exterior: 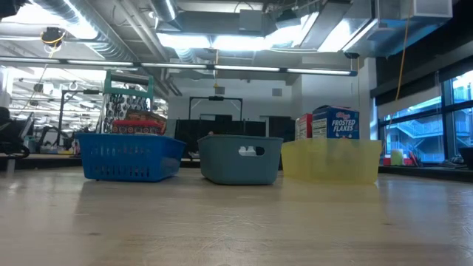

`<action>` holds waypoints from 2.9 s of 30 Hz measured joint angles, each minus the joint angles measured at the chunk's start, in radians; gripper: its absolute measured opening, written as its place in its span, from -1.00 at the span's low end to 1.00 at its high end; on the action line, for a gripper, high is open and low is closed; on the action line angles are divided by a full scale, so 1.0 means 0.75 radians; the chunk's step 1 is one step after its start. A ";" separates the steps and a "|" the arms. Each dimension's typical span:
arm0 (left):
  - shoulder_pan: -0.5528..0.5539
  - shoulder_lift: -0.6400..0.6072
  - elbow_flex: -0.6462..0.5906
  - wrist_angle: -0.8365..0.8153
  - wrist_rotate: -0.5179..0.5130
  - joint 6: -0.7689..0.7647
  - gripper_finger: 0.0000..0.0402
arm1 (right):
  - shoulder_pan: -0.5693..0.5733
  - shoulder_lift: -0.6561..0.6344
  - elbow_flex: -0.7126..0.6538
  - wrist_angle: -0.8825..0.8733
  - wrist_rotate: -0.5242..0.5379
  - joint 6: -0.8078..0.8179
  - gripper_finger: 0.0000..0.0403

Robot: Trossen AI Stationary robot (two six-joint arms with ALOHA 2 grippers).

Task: Pick & Place Kitchen Items
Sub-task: Put the green cereal box into the yellow bin

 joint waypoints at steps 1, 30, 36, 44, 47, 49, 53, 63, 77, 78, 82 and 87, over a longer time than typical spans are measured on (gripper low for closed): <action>0.000 0.000 0.000 0.001 -0.001 -0.014 0.16 | 0.004 0.000 0.000 0.000 0.000 0.000 0.17; -0.066 0.647 0.997 -1.789 0.365 -1.368 0.16 | -0.094 0.000 0.000 0.004 0.001 -0.164 0.17; -0.078 0.677 1.026 -2.019 0.642 -1.835 0.15 | -0.149 0.000 0.000 0.039 0.000 -0.225 0.17; -0.100 0.676 1.024 -2.085 0.551 -1.810 0.14 | -0.220 0.000 0.000 0.138 0.000 -0.139 0.17; -0.102 0.676 1.024 -2.085 0.519 -1.800 0.14 | -0.230 0.000 0.000 0.155 0.001 -0.133 0.17; -0.102 0.676 1.024 -2.085 0.519 -1.780 0.14 | -0.234 0.000 0.000 0.177 0.001 -0.130 0.17; -0.102 0.676 1.024 -2.086 0.499 -1.714 0.14 | -0.237 0.000 0.000 0.226 0.001 -0.130 0.17; -0.102 0.680 1.023 -2.089 0.499 -1.761 0.26 | -0.248 0.000 0.000 0.303 -0.005 -0.351 0.17; -0.102 0.655 1.023 -2.090 0.558 -1.911 0.45 | -0.337 0.000 0.000 0.488 -0.231 -0.640 0.17; -0.101 0.655 1.023 -2.090 0.595 -1.976 0.45 | -0.343 0.000 0.000 0.492 -0.231 -0.652 0.17; -0.092 0.652 1.023 -2.090 0.728 -2.117 0.45 | -0.369 0.000 0.000 0.517 -0.245 -0.654 0.17; -0.095 0.651 1.023 -2.090 0.713 -2.166 0.45 | -0.386 0.000 0.000 0.500 -0.359 -0.644 0.17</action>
